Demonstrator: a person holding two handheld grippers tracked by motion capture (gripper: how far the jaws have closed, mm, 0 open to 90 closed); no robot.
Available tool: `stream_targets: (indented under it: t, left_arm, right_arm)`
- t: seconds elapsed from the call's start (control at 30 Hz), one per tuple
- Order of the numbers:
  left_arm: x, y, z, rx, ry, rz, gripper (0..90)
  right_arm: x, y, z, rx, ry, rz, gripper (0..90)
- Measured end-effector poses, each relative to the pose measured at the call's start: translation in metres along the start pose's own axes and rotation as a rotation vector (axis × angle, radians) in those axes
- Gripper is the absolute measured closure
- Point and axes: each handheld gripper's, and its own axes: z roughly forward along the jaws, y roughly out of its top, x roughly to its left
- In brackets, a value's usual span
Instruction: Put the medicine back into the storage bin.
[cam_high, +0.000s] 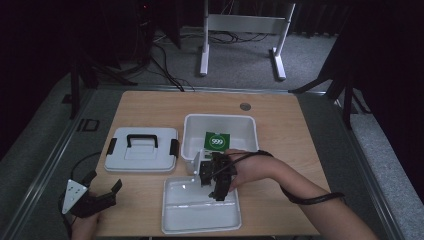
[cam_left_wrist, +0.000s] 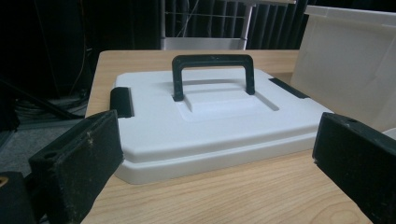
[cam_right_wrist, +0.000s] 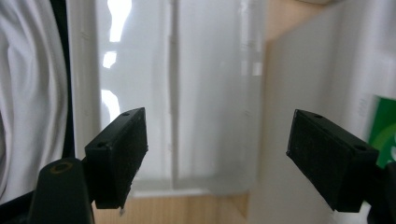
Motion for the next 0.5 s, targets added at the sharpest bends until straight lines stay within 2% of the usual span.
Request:
stream_targets:
  t: [0.03, 0.1, 0.13, 0.17, 0.27, 0.33, 0.4, 0.43, 0.5]
  left_arm:
    - [0.000, 0.000, 0.000, 0.000, 0.000, 0.000, 1.4]
    - [0.000, 0.000, 0.000, -0.001, 0.000, -0.002, 1.3]
    - [0.000, 0.000, 0.000, 0.001, 0.000, 0.001, 1.4]
    - [0.000, 0.000, 0.000, 0.001, 0.000, 0.001, 1.4]
    - [0.000, 0.000, 0.000, 0.002, 0.000, 0.003, 1.4]
    - [0.000, 0.000, 0.000, 0.001, 0.000, 0.002, 1.4]
    - [0.000, 0.000, 0.000, 0.001, 0.000, 0.002, 1.4]
    - [0.000, 0.000, 0.000, 0.001, -0.001, 0.002, 1.4]
    - [0.000, 0.000, 0.000, 0.001, -0.001, 0.002, 1.4]
  right_arm:
    - [0.003, 0.002, 0.005, 0.007, 0.013, -0.001, 19.5]
    - [0.009, 0.006, 0.016, 0.020, 0.006, -0.023, 19.9]
    - [0.012, 0.007, 0.021, 0.026, 0.022, -0.025, 19.9]
    - [0.012, 0.007, 0.021, 0.026, 0.022, -0.025, 19.9]
    - [0.019, 0.012, 0.038, 0.059, 0.017, -0.047, 19.9]
    - [0.021, 0.015, 0.046, 0.063, 0.059, -0.055, 17.6]
    - [0.022, 0.016, 0.049, 0.066, 0.050, -0.061, 17.7]
    - [0.023, 0.019, 0.057, 0.075, 0.048, -0.069, 18.5]
    - [0.024, 0.022, 0.063, 0.074, 0.031, -0.074, 27.8]
